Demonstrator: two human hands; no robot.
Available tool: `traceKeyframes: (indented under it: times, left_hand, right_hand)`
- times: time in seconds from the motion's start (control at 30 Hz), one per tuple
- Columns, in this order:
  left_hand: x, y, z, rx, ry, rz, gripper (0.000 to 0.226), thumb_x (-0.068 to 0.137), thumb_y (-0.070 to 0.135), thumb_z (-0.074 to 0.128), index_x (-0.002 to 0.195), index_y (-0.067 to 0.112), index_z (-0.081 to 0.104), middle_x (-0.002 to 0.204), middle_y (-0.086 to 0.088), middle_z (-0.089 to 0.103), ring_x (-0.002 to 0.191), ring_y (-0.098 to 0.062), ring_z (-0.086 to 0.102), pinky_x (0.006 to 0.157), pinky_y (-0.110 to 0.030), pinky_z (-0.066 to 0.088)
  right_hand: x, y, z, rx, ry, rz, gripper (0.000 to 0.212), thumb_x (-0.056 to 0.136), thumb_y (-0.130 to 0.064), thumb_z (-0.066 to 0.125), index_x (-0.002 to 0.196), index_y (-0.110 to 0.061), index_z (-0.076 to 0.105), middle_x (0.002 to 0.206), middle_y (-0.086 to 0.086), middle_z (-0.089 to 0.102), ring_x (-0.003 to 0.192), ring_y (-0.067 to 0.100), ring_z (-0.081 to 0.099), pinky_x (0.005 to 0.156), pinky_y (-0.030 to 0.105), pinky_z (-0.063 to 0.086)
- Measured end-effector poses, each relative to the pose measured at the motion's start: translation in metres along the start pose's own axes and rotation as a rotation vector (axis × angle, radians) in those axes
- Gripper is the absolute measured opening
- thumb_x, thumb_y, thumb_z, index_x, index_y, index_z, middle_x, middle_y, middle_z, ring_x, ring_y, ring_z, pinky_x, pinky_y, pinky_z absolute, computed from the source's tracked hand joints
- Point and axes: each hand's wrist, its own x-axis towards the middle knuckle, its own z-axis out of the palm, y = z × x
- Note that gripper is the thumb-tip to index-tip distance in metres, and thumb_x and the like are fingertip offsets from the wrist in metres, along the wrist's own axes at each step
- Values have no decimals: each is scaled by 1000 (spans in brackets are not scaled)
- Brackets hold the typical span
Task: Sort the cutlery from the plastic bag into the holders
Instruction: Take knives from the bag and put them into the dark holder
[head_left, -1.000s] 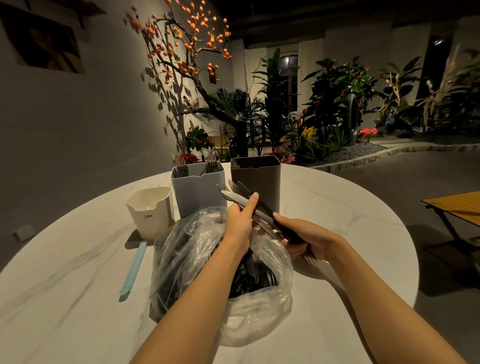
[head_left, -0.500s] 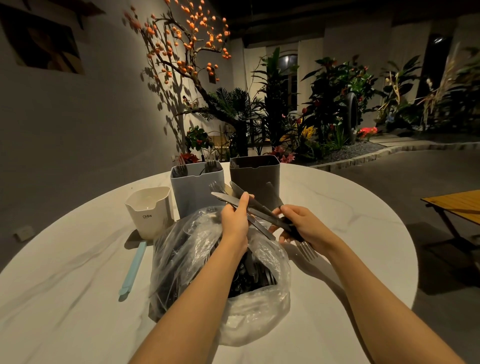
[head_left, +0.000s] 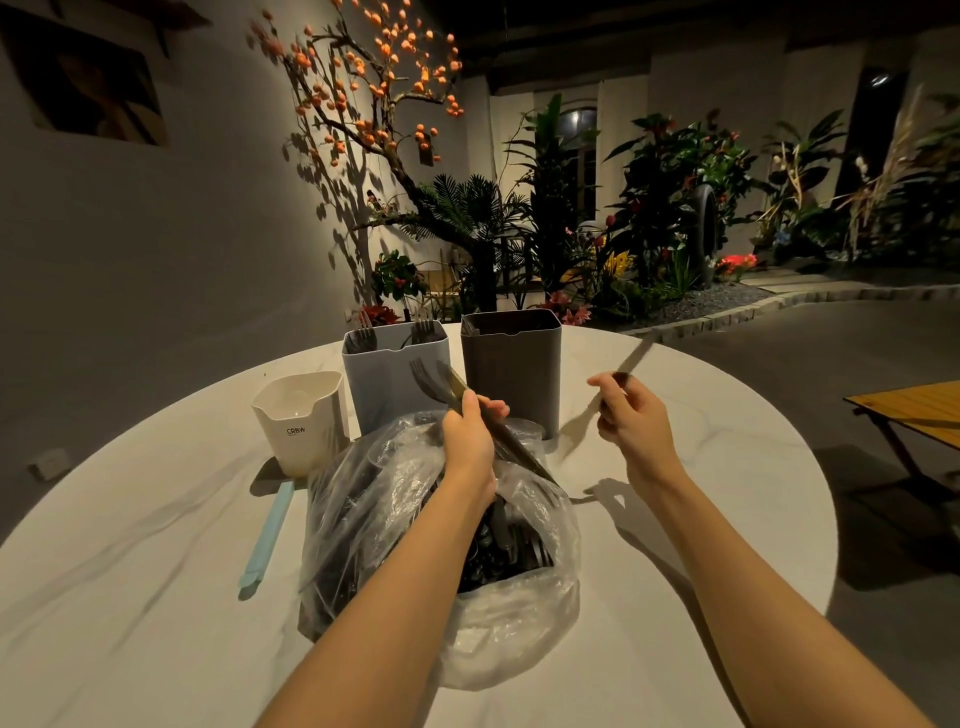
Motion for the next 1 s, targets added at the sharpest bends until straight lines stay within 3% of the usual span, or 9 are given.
traceKeyframes:
  times: [0.1, 0.2, 0.4, 0.5, 0.57, 0.7, 0.77, 0.87, 1.0]
  left_hand:
    - [-2, 3, 0, -114, -18, -65, 29, 106, 25, 34, 85, 10, 47, 62, -5, 53, 55, -16, 58, 67, -31, 54]
    - [-2, 4, 0, -166, -35, -106, 29, 106, 23, 33, 82, 10, 44, 62, -4, 44, 53, -15, 45, 58, -28, 47]
    - [-7, 6, 4, -289, -174, -200, 35, 106, 33, 31, 80, 13, 44, 52, 3, 35, 41, -8, 33, 53, -24, 33]
    - [-12, 7, 6, -322, -205, -229, 32, 105, 16, 29, 77, 11, 43, 56, 0, 39, 41, -9, 31, 52, -24, 31]
    - [-12, 8, 5, -359, -216, -246, 30, 103, 11, 29, 79, 10, 46, 62, -1, 43, 42, -9, 32, 52, -23, 31]
    - [-11, 8, 4, -494, -269, -313, 29, 103, 19, 30, 88, 9, 52, 67, -2, 46, 46, -10, 40, 54, -24, 35]
    - [-11, 8, 2, -536, -287, -329, 29, 102, 21, 28, 94, 7, 52, 68, -3, 44, 48, -11, 40, 56, -25, 35]
    - [-10, 8, 1, -549, -290, -332, 30, 98, 17, 28, 109, 2, 52, 69, -4, 44, 48, -12, 40, 55, -25, 36]
    - [-10, 7, 4, -504, -282, -340, 34, 105, 28, 30, 120, 3, 48, 68, -1, 40, 51, -10, 37, 52, -23, 35]
  right_hand:
    - [-1, -4, 2, 130, 7, 85, 13, 98, -23, 54, 92, -15, 62, 69, 3, 59, 63, 16, 55, 58, 23, 44]
    - [-6, -9, 6, 226, -87, 190, 18, 99, -26, 49, 95, -16, 64, 86, 6, 70, 79, 20, 68, 67, 27, 49]
    - [-12, -3, 13, 277, -285, 256, 35, 103, -32, 34, 113, -22, 66, 108, 1, 72, 103, 17, 66, 80, 32, 50]
    - [-13, 2, 17, 206, -338, 204, 31, 100, -34, 42, 119, -23, 64, 115, 1, 70, 110, 16, 62, 89, 33, 50]
    - [-13, 4, 18, 231, -331, 196, 25, 98, -28, 48, 115, -21, 65, 111, 2, 71, 108, 18, 64, 90, 34, 50]
    - [-12, 3, 17, 373, -176, 214, 12, 95, -16, 56, 97, -14, 68, 83, 5, 67, 80, 16, 63, 72, 27, 54]
    - [-11, 4, 15, 402, -111, 201, 11, 95, -14, 57, 93, -13, 67, 75, 4, 64, 73, 14, 62, 71, 28, 54]
    - [-11, 3, 14, 431, -119, 184, 13, 96, -15, 54, 94, -12, 67, 82, 6, 70, 83, 19, 67, 79, 34, 55]
    - [-12, 0, 15, 512, -208, 267, 25, 98, -17, 44, 100, -8, 67, 95, 11, 74, 91, 21, 70, 80, 33, 57]
